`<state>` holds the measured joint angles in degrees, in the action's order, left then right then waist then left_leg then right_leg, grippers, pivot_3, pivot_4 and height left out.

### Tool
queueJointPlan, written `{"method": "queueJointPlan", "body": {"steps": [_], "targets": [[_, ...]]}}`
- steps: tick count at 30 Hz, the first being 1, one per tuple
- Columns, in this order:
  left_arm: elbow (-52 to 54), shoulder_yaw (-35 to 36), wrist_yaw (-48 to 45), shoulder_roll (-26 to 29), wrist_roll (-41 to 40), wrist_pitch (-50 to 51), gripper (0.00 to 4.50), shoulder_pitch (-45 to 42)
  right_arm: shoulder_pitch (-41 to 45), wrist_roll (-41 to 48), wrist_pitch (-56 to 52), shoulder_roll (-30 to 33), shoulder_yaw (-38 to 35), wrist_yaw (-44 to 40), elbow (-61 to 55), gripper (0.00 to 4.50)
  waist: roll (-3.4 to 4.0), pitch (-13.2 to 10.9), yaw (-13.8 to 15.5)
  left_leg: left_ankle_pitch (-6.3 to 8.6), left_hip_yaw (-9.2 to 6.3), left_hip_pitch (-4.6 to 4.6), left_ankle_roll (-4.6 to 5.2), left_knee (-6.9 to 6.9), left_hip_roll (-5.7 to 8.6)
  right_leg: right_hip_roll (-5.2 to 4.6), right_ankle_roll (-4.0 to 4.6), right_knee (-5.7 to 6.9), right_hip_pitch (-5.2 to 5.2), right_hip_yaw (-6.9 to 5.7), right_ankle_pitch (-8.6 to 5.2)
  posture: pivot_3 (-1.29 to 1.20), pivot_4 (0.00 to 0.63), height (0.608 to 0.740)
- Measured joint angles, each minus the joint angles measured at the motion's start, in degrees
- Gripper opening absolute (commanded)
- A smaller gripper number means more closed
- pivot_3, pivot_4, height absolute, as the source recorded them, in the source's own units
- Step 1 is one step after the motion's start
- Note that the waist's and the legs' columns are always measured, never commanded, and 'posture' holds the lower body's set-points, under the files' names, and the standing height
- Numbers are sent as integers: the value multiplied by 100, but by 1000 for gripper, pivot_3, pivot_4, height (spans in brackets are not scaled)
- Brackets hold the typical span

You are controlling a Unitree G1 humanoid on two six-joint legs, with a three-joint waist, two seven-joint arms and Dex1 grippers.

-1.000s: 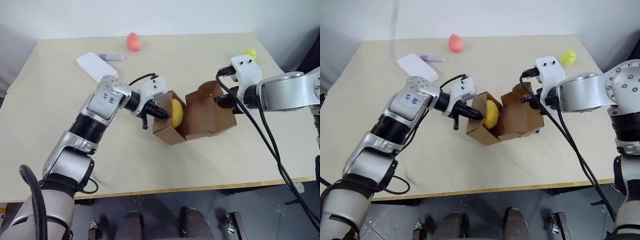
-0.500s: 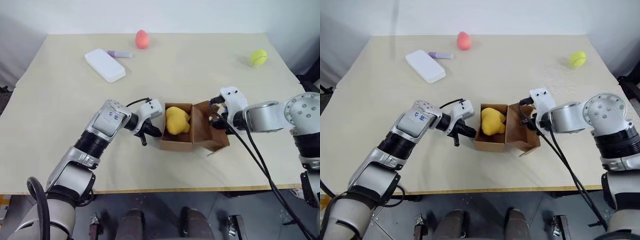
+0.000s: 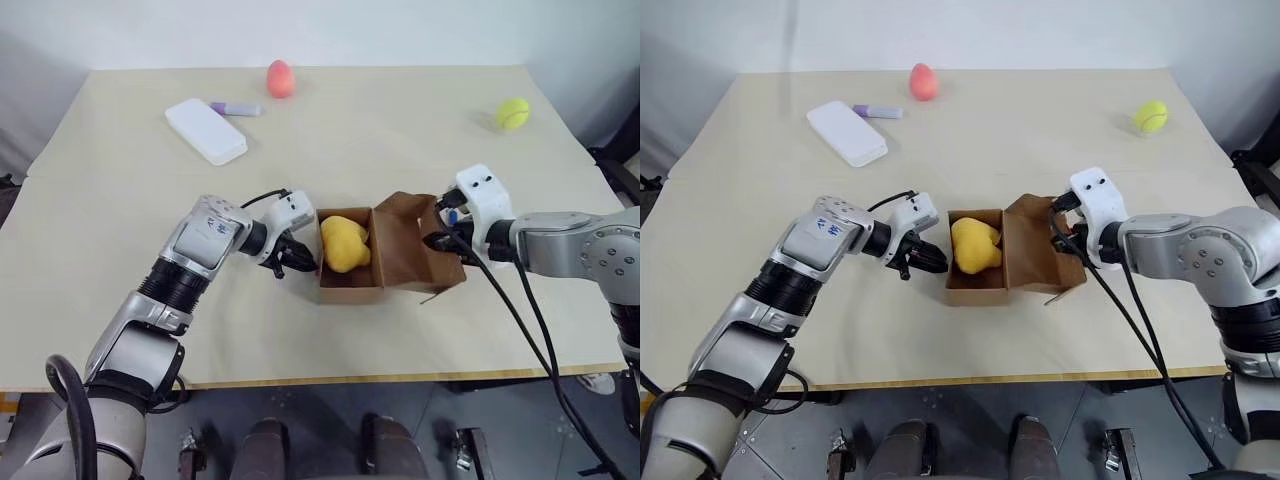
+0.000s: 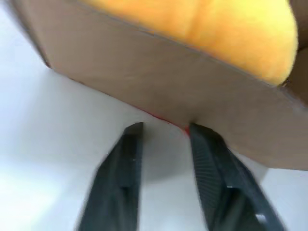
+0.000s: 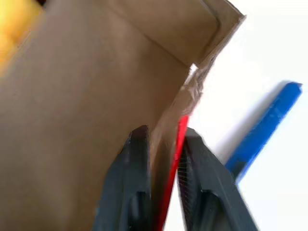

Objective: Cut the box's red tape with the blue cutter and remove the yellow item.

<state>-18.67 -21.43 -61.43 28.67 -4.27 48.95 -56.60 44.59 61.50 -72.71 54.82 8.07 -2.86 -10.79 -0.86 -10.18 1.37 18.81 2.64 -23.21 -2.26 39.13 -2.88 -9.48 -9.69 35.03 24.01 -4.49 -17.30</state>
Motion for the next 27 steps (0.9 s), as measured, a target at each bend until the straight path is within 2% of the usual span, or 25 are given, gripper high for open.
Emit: {"method": "queueJointPlan", "body": {"steps": [5,7,11,16,22,27], "targets": [[12,20,-5,105,-2,69,4034,-41,-132,-672,150,32,-155,-736,-1,3704,0,0,-1,0,1,1,0,0,0,0,0,1,0,0,0,0,150,740],[53,19,-9,129,-4,113,4500,-40,-143,-926,179,33,-195,-986,-2,4420,0,0,-2,0,1,1,0,0,0,0,0,1,0,0,0,0,150,740],[160,20,-10,150,-7,183,4500,-41,-248,-1351,305,54,-192,-1363,-28,4468,0,0,-2,0,2,1,0,1,1,0,0,1,0,0,0,0,150,740],[127,132,-5,266,-39,225,4500,-187,-431,-1991,828,521,-327,-2090,-25,4468,0,0,12,0,2,0,0,2,2,0,0,0,0,1,0,0,150,740],[-123,650,-22,190,-230,51,4500,-1071,-1360,-2458,1949,919,-1429,-2977,-116,4468,-1,0,31,0,3,4,0,2,3,0,-4,1,-4,-1,2,0,150,740],[-152,390,-388,-54,-224,-356,4500,-1296,-2904,-2455,2663,880,-2535,-3846,-965,4468,-1,0,23,0,7,11,0,1,3,0,-4,5,-5,0,2,0,150,740]]}}
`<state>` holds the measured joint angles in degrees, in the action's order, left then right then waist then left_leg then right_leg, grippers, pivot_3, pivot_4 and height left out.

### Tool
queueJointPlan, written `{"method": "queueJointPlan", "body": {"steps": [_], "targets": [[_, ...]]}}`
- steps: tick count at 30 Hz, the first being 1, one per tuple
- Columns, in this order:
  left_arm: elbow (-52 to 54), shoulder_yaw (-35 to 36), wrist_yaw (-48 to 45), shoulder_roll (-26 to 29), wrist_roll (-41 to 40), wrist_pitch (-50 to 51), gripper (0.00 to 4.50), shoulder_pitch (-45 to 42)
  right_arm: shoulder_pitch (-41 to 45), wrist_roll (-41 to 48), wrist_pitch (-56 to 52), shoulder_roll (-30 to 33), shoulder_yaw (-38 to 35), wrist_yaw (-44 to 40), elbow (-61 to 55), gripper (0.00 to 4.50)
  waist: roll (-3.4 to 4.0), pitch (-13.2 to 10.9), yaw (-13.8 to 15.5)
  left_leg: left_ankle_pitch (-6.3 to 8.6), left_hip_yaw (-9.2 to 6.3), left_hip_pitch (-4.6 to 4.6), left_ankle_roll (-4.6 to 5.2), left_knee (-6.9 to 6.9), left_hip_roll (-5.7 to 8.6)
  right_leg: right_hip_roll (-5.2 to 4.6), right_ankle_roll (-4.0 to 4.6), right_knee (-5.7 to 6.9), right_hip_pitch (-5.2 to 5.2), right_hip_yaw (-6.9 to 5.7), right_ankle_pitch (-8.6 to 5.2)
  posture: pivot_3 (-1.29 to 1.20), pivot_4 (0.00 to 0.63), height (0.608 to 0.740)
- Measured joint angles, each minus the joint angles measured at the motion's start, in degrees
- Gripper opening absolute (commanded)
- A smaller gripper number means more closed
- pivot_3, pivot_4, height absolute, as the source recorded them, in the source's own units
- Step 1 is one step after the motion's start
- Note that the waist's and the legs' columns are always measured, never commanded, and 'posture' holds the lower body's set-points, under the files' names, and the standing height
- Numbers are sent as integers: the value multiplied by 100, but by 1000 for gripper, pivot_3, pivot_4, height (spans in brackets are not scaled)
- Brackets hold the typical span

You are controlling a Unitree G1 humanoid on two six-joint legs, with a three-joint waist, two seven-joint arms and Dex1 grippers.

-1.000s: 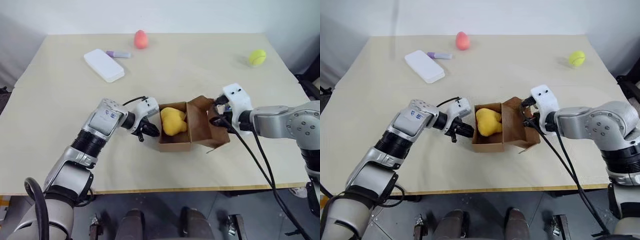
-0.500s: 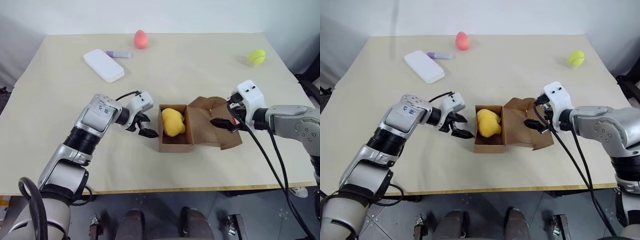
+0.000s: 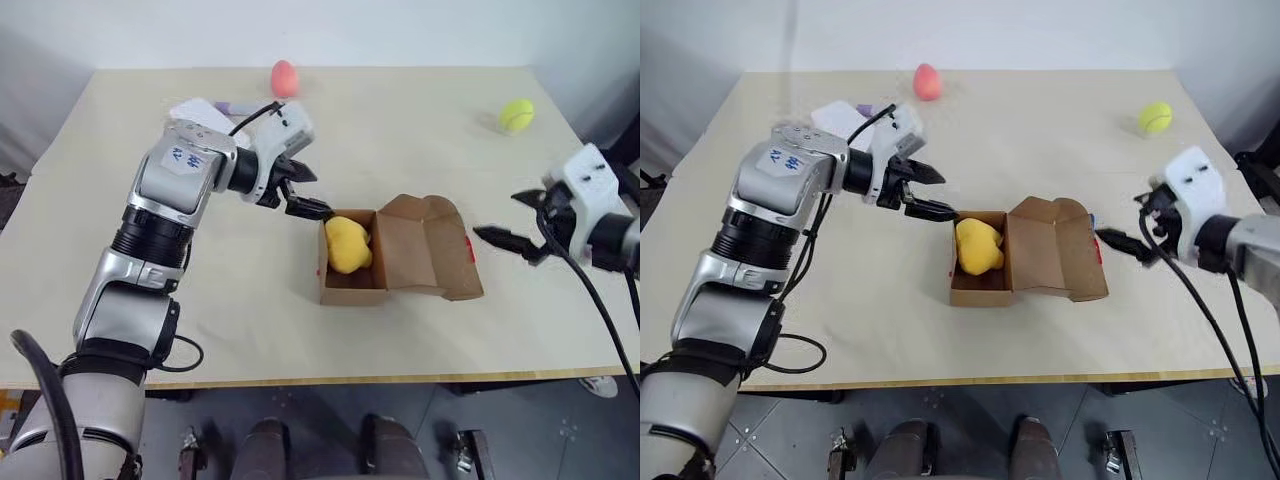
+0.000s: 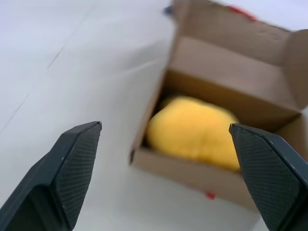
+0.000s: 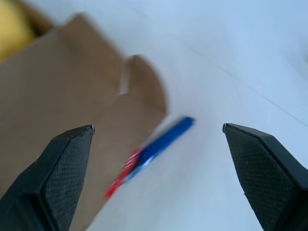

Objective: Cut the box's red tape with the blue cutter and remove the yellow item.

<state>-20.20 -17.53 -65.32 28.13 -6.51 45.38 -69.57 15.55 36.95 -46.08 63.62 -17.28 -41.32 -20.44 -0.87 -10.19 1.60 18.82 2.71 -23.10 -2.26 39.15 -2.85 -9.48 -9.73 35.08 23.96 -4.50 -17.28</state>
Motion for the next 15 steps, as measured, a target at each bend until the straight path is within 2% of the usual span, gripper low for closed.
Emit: {"method": "queueJointPlan", "body": {"steps": [4,12,15], "targets": [[-115,-639,-381,-260,172,-458,4500,5,-698,222,121,-335,-667,-283,-788,4468,0,0,-22,0,3,4,0,9,0,0,7,0,-6,4,4,0,150,740],[-1278,-1280,-509,-751,882,-1675,4500,-208,-1421,460,-20,-1003,-1417,243,-1756,4468,0,0,21,0,1,21,0,13,0,0,8,-1,-25,4,6,0,150,740],[-1941,-1311,-258,-1064,1185,-2230,3911,-415,-1640,552,-63,-1146,-1574,403,-2026,4500,-1,0,93,0,0,23,0,17,0,0,7,-3,-30,4,8,0,150,740]]}}
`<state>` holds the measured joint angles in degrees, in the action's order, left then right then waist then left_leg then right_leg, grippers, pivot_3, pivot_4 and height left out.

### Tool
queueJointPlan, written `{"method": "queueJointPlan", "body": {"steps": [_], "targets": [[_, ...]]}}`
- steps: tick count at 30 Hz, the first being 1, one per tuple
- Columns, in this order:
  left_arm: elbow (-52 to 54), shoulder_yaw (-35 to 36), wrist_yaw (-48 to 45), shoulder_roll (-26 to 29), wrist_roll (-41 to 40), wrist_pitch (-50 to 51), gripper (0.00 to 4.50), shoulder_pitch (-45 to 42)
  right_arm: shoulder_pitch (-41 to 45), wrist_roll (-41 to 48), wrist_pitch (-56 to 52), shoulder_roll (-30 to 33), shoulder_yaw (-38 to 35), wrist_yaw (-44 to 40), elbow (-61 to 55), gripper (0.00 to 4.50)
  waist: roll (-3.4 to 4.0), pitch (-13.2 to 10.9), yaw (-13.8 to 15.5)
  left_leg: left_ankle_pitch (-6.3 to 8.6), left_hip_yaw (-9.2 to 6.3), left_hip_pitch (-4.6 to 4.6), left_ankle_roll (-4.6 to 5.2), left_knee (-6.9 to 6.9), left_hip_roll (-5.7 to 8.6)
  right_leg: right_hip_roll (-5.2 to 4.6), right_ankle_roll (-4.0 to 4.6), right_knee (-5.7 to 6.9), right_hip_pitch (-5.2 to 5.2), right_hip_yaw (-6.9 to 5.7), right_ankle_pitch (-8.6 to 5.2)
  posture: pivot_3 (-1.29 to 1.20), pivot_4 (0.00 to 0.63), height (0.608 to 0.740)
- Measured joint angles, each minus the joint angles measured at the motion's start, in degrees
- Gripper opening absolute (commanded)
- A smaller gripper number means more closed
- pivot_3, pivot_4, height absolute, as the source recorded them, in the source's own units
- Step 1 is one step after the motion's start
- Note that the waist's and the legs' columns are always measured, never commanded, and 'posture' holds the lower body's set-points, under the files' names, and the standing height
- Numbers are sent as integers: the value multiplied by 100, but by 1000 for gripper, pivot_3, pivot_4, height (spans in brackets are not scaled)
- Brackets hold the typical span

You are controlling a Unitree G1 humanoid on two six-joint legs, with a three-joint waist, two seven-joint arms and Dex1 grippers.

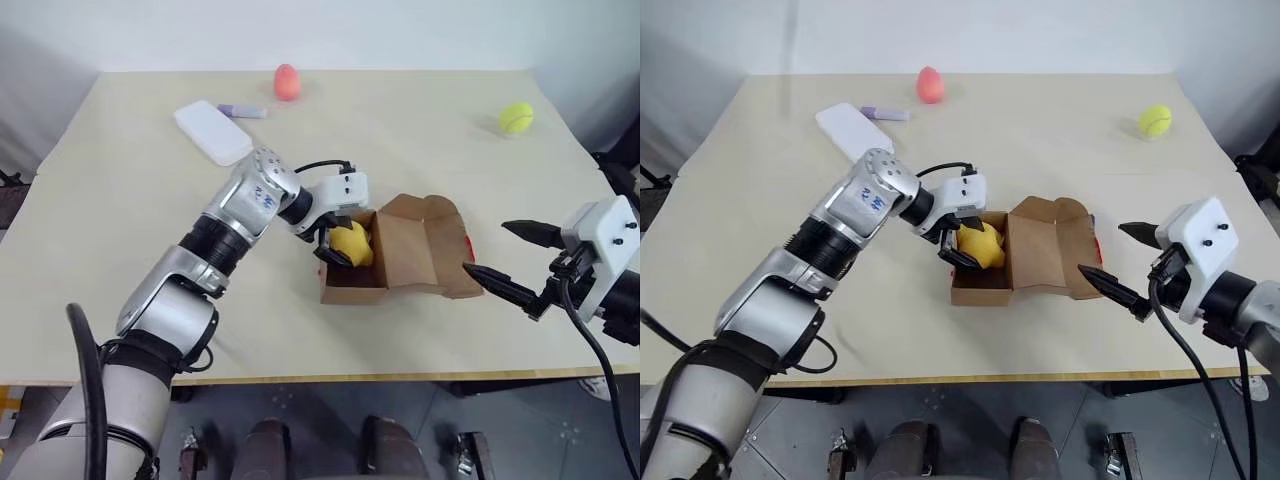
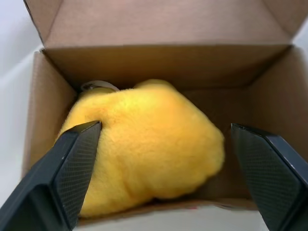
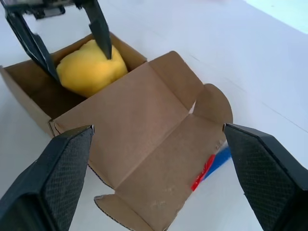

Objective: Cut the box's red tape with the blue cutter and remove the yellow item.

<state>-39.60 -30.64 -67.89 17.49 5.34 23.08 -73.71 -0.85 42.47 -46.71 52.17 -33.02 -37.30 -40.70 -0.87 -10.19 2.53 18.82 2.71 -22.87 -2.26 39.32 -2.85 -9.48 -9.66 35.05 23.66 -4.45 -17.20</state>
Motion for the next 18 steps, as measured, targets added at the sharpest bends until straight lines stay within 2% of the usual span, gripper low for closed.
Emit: {"method": "queueJointPlan", "body": {"steps": [7,13,14,18], "targets": [[-669,162,80,-199,187,-637,1861,-81,-512,227,250,-325,-404,-129,-277,4500,0,0,50,0,1,17,1,-1,0,0,0,1,-17,2,1,0,150,740],[-856,499,177,-320,175,-676,220,-169,-1128,311,1051,-629,-665,-977,-200,4500,-1,-1,60,1,2,22,2,-1,1,0,-2,-1,-24,2,3,0,150,740],[-860,591,221,-329,168,-644,5,-208,-1288,287,1262,-701,-721,-1214,-109,4500,-2,-1,61,1,2,22,2,-1,1,0,-2,-1,-24,2,3,0,150,740],[-758,951,278,-312,66,-417,5,-321,-1552,129,1985,-793,-885,-1895,404,4500,-2,-1,48,1,3,28,2,-3,1,0,-2,2,-25,3,3,0,150,740]]}}
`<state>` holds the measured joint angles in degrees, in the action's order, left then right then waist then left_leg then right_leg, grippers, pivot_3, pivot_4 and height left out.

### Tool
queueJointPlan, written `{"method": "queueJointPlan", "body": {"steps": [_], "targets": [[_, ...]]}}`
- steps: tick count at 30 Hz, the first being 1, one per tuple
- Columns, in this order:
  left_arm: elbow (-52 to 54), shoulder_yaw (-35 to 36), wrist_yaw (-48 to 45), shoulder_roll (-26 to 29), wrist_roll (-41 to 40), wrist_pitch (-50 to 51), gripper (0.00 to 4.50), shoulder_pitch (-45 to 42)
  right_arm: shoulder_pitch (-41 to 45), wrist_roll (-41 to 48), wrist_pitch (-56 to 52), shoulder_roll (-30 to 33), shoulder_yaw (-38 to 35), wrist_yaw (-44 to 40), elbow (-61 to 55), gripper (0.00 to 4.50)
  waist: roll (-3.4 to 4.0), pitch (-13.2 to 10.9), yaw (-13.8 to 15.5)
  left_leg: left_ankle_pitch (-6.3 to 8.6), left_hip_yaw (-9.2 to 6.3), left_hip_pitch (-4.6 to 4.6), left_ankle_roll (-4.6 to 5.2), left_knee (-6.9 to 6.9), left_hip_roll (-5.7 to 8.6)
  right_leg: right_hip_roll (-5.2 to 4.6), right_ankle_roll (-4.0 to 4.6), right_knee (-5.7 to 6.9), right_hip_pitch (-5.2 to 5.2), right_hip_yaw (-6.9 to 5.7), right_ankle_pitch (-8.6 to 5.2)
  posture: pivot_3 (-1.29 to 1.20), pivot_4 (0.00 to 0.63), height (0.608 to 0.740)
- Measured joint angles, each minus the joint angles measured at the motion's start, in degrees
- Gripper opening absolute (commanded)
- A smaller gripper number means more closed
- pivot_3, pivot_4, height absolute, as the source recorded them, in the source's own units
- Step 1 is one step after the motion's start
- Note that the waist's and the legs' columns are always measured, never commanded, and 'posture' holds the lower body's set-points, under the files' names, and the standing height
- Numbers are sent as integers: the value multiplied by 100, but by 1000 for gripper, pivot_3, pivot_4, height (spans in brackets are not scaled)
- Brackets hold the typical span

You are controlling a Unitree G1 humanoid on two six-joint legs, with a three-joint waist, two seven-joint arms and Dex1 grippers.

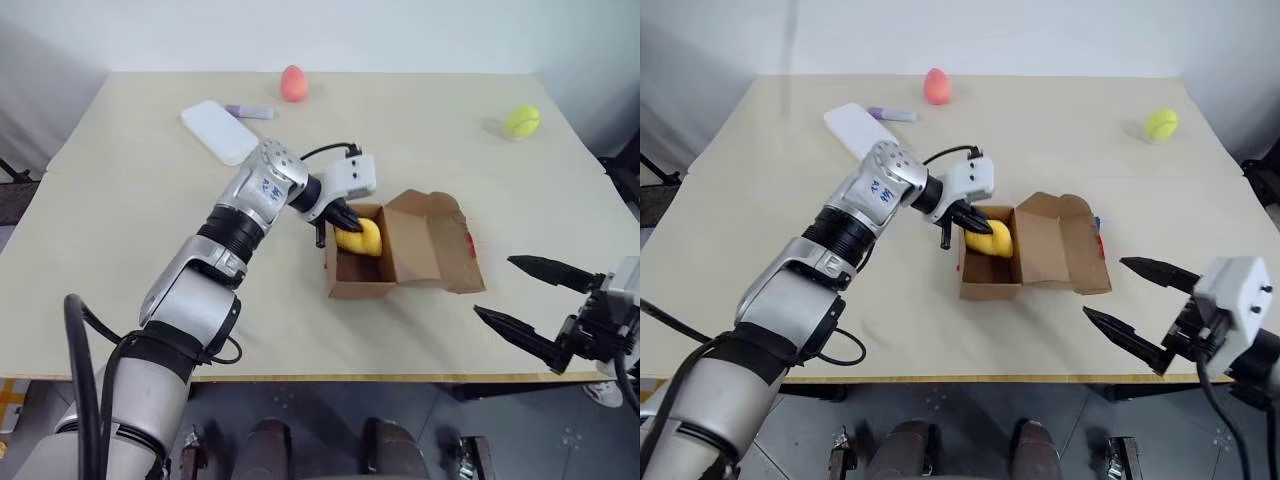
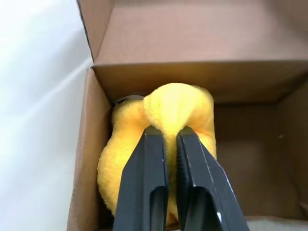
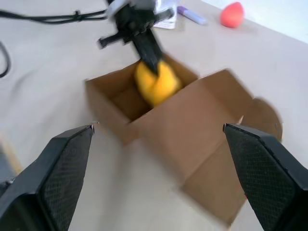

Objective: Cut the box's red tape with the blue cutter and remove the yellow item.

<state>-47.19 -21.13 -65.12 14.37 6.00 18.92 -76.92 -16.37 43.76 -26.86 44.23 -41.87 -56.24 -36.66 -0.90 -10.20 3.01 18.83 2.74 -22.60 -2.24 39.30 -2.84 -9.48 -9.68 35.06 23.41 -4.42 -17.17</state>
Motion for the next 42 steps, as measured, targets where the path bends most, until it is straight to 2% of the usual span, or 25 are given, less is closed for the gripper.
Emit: {"method": "queueJointPlan", "body": {"steps": [4,9,18,22,25,33,42], "targets": [[297,269,2,24,-134,286,5,-102,-21,8,331,34,-140,-431,481,4500,0,0,-19,0,5,12,0,-7,0,0,0,1,-3,3,0,0,150,740],[745,677,9,200,-386,883,5,-204,139,-108,383,416,-75,-743,1248,4500,0,0,-31,0,9,20,0,-9,0,0,0,3,-5,8,0,0,150,740],[1913,651,-477,500,-875,2459,5,217,1011,-117,542,714,377,-1030,1893,4500,2,1,-38,0,10,23,0,-9,-1,0,0,5,-7,10,0,0,150,740],[1888,644,-463,506,-1022,2884,5,341,1367,-209,549,813,625,-1056,2150,4500,2,1,-39,0,11,23,0,-6,-1,0,0,6,-8,11,0,0,150,740],[1486,680,-359,449,-1090,3120,5,305,1544,-296,566,822,805,-1088,2305,4500,2,1,-31,0,12,23,0,-6,0,0,0,4,-10,11,0,0,150,740],[1510,960,-450,563,-1654,4007,5,220,1602,-364,564,822,947,-1144,2368,4500,2,1,-48,0,11,23,0,-7,-1,0,0,5,-9,11,0,0,150,740],[3018,1194,-862,1496,-3107,6013,5,290,1973,-352,543,1060,994,-1389,2695,4500,4,1,-169,0,11,35,-1,-7,-2,0,0,31,-8,19,0,0,150,740]]}}
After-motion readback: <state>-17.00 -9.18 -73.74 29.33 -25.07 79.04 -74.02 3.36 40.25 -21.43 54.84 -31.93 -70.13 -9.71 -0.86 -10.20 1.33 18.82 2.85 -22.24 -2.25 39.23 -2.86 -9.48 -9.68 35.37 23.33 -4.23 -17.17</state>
